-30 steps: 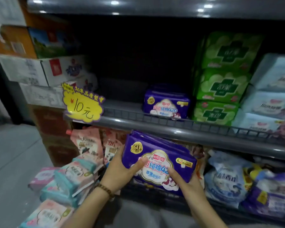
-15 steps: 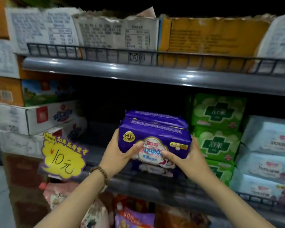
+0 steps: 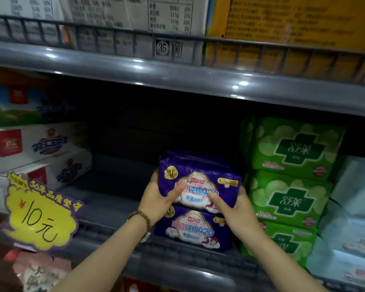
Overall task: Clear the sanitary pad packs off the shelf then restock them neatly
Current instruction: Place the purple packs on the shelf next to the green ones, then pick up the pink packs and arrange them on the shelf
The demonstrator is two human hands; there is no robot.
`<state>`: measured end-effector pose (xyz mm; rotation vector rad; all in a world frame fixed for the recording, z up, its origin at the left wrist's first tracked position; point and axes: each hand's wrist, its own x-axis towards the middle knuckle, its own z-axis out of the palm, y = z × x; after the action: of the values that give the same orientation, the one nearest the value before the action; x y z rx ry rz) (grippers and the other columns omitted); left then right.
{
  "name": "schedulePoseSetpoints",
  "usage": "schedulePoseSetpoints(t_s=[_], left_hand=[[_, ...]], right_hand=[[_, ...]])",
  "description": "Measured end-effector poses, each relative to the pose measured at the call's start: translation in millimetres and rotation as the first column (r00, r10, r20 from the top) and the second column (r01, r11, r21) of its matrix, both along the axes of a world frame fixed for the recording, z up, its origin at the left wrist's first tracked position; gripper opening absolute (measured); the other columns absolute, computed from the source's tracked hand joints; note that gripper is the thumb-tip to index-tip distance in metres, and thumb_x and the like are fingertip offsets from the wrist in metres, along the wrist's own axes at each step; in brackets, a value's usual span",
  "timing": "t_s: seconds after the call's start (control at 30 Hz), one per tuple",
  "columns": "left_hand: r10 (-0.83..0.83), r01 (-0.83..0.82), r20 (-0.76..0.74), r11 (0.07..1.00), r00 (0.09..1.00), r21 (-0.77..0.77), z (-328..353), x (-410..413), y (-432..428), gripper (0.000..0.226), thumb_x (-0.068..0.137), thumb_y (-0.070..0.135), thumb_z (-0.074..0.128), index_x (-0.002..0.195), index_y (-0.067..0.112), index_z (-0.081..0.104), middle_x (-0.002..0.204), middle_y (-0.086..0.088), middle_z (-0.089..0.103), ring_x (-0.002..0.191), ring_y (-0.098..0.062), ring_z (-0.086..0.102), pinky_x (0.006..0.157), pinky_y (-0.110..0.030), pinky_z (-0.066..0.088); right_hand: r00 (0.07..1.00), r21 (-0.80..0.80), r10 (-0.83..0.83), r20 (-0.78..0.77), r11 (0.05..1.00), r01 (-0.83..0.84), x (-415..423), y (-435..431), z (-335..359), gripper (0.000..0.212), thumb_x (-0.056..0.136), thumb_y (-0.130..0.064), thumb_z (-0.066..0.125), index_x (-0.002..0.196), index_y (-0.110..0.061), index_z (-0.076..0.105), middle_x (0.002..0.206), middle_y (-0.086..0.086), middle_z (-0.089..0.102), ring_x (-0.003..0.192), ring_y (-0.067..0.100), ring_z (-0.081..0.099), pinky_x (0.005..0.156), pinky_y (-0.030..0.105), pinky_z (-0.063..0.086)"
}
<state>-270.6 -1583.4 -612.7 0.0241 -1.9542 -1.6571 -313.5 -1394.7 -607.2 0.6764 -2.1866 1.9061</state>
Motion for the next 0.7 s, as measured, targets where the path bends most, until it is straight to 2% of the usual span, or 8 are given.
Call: schedulePoseSetpoints(t_s=[0.1,0.2,0.3,0.37,0.43,0.5,0.6,0.7], left_hand=[[0.014,-0.014,0.012,1.000,1.000,0.001,-1,-1,3,0.064,0.067,0.043,0.071,0.122,0.026,0.043,0.106,0.013,0.062,0.096,-0.002,0.062,0.079,-0.022,0.053],[0.028,-0.029,0.022,0.999,0.999,0.014,-3,-2,5,0.057,0.076,0.033,0.073,0.124,0.026,0.042,0.107,0.011,0.063,0.094,-0.001,0.062,0.075,-0.019,0.053],[0.037,-0.037,0.032,0.999,0.999,0.007,-6,0,5,0.057,0.078,0.030,0.074,0.125,0.025,0.042,0.109,0.010,0.063,0.093,0.002,0.062,0.072,-0.015,0.053],[0.023,-0.023,0.057,1.000,0.998,0.015,-9,3,3,0.061,0.079,0.032,0.072,0.131,0.026,0.040,0.111,0.011,0.062,0.094,0.005,0.060,0.071,-0.013,0.051],[-0.016,0.011,0.106,0.999,0.994,0.045,-11,4,1,0.064,0.082,0.035,0.068,0.137,0.029,0.034,0.113,0.010,0.060,0.096,0.002,0.060,0.073,-0.015,0.051],[-0.059,0.049,0.155,0.996,0.986,0.068,-14,4,1,0.063,0.084,0.037,0.065,0.138,0.029,0.034,0.116,0.007,0.060,0.100,-0.005,0.061,0.075,-0.018,0.051],[-0.071,0.050,0.174,0.992,0.982,0.117,-16,-2,2,0.058,0.084,0.034,0.065,0.135,0.025,0.039,0.109,0.007,0.062,0.092,-0.004,0.062,0.064,-0.013,0.052],[-0.069,0.048,0.184,0.992,0.981,0.118,-15,-10,3,0.062,0.082,0.036,0.067,0.136,0.023,0.039,0.105,0.009,0.062,0.090,-0.003,0.063,0.062,-0.015,0.053]], right_hand=[[0.999,-0.003,-0.033,-0.044,0.999,0.033,7,-1,-4,0.032,0.086,-0.018,0.067,0.105,-0.034,0.046,0.102,-0.010,0.065,0.081,-0.001,0.066,0.055,0.021,0.054],[0.993,0.064,-0.078,-0.094,0.994,0.084,18,2,-14,0.046,0.090,-0.027,0.060,0.127,-0.039,0.037,0.122,-0.009,0.060,0.105,0.000,0.061,0.087,0.035,0.056],[0.985,0.097,-0.077,-0.153,0.991,0.092,40,10,-24,0.064,0.092,-0.034,0.052,0.146,-0.038,0.019,0.139,-0.016,0.043,0.119,-0.015,0.045,0.093,0.013,0.047],[0.965,0.194,-0.068,-0.253,0.974,0.119,55,19,-33,0.070,0.091,-0.045,0.046,0.147,-0.047,0.005,0.153,-0.024,0.019,0.135,-0.014,0.024,0.102,0.010,0.035],[0.894,0.356,-0.050,-0.446,0.906,0.228,60,26,-44,0.064,0.096,-0.053,0.036,0.147,-0.050,-0.002,0.156,-0.027,-0.005,0.143,-0.009,0.002,0.110,0.019,0.021],[0.794,0.489,-0.014,-0.608,0.781,0.388,54,32,-55,0.057,0.098,-0.057,0.023,0.150,-0.044,0.004,0.159,-0.018,-0.012,0.146,0.003,-0.007,0.112,0.031,0.016],[0.785,0.610,0.039,-0.618,0.653,0.448,43,35,-61,0.061,0.096,-0.062,0.011,0.152,-0.038,0.009,0.159,-0.013,-0.015,0.147,0.011,-0.012,0.112,0.037,0.013],[0.816,0.660,0.053,-0.575,0.620,0.425,37,37,-63,0.065,0.092,-0.066,0.003,0.151,-0.040,0.002,0.155,-0.019,-0.027,0.144,0.006,-0.023,0.115,0.032,0.001]])
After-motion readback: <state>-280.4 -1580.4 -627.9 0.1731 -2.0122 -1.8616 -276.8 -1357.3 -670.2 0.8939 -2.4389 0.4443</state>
